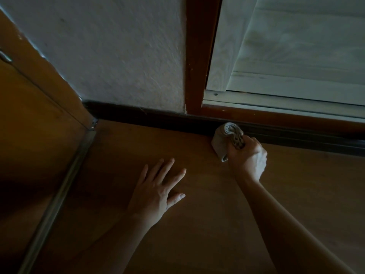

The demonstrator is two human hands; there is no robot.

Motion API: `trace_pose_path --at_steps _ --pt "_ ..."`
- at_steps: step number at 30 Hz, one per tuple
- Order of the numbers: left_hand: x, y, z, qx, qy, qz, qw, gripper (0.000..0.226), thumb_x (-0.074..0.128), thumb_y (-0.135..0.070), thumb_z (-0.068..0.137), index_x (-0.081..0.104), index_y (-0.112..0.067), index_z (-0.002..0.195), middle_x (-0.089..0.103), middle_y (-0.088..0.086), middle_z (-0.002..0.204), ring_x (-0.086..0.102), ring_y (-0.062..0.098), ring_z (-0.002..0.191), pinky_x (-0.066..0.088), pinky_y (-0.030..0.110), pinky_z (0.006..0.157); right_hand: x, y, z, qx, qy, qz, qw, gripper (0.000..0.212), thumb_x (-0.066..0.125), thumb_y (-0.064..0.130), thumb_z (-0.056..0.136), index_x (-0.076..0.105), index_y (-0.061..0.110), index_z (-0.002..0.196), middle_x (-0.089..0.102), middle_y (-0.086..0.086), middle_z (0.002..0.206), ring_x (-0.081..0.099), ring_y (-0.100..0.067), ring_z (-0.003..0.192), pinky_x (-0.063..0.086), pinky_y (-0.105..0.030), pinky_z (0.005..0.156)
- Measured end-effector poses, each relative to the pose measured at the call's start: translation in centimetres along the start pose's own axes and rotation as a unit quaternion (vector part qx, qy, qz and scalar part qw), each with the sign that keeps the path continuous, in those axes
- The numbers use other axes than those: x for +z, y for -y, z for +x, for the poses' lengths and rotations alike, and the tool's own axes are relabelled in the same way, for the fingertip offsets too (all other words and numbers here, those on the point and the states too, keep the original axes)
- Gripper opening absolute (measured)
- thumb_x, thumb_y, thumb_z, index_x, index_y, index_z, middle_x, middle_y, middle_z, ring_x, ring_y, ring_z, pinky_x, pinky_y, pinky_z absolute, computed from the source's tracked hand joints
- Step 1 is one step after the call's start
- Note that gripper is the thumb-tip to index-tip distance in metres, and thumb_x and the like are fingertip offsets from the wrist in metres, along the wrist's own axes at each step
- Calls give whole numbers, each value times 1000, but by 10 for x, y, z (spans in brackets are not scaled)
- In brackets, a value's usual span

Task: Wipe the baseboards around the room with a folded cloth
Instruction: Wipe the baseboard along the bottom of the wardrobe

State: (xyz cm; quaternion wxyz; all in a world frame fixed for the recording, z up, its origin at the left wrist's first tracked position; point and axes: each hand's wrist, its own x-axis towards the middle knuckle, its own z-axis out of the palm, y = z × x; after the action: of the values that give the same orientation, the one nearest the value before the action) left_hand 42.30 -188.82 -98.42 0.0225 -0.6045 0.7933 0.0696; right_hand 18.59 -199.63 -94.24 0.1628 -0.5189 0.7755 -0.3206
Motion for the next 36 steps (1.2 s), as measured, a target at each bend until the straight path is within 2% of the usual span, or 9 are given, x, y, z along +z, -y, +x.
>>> trace_pose_path --at_steps 5,9,13,17,23,27,31,33,36 --pt "2 0 1 -4 6 1 1000 67 21 -72 96 24 -44 157 22 1 167 24 27 152 29 58 118 13 15 -7 -25 13 10 1000 24 70 35 85 71 13 94 65 -1 94 62 -24 81 42 -31 65" --pt "2 -1 1 -3 7 -12 1000 67 25 -71 95 28 -43 156 23 1 167 24 27 152 29 58 118 36 43 -19 -53 30 30 998 24 70 36 85 72 15 96 67 -1 95 65 -24 80 51 -34 64" --pt "0 -2 1 -6 3 -20 1000 66 29 -70 94 34 -43 154 27 1 166 29 26 151 31 57 118 51 68 -28 -72 57 30 995 26 69 40 85 72 17 96 66 1 94 64 -23 79 45 -31 62" --pt "2 -1 0 -10 5 -25 1000 66 26 -72 94 30 -44 155 24 0 166 27 25 152 30 57 118 52 63 -27 -55 32 28 998 22 69 36 85 71 15 91 66 1 90 64 -26 77 44 -31 61" --pt "0 -1 0 -9 7 -29 1000 65 26 -72 95 30 -44 154 26 1 166 28 26 151 29 57 118 61 85 -35 -88 73 42 993 30 68 42 82 70 13 90 65 -1 90 63 -27 77 50 -36 61" --pt "-3 0 1 -12 20 -26 999 67 24 -73 94 28 -45 155 24 1 166 27 26 151 29 57 118 49 70 -28 -70 60 26 995 26 71 38 81 72 17 96 68 0 94 65 -26 81 50 -35 65" --pt "-8 0 1 -15 28 -13 999 70 21 -76 92 20 -48 156 21 0 167 23 25 153 25 54 121 23 35 -14 -39 28 5 999 25 71 36 83 71 16 98 69 -3 96 67 -28 84 57 -43 71" --pt "-11 0 2 -17 36 -11 999 70 22 -77 91 24 -48 155 24 0 166 26 26 151 26 54 119 8 16 -6 -25 15 -6 1000 26 69 38 85 69 15 97 68 -4 96 66 -29 86 57 -46 73" --pt "-18 -3 6 -18 43 -3 999 68 27 -74 92 33 -43 153 33 3 162 38 29 145 34 54 115 -12 -10 4 0 2 -19 1000 27 65 37 88 66 13 100 67 -6 100 64 -32 90 53 -42 75"
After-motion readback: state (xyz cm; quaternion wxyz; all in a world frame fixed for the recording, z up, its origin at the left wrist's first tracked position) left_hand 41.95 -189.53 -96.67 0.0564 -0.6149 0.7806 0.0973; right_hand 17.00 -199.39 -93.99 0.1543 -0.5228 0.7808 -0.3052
